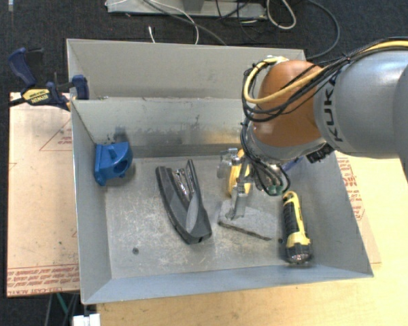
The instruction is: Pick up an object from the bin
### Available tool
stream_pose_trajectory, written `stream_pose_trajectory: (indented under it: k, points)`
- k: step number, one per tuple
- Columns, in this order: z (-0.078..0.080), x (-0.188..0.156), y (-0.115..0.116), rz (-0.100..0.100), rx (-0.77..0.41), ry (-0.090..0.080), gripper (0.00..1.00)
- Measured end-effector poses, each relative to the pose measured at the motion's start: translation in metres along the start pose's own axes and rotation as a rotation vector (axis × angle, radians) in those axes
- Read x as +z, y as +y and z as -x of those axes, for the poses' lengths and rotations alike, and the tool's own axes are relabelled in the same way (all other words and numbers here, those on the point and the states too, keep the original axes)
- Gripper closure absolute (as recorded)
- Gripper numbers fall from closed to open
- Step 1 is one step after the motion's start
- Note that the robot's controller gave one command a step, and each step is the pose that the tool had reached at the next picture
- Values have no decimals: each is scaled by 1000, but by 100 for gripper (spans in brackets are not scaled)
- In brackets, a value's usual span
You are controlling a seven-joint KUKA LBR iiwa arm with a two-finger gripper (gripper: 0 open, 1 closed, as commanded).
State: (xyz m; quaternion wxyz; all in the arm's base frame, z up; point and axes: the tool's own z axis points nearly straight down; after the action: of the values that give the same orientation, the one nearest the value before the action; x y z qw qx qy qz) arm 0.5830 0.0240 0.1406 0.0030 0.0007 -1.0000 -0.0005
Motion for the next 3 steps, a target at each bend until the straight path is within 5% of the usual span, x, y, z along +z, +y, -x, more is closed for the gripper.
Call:
stream_pose_trajectory:
  k: [1, 2, 3]
  points:
    - [1, -5, 0, 0, 1, -8, 0]
    - [-27, 71, -61, 1, -10, -5, 0]
    - [-39, 31, -67, 6, 125, -20, 0]
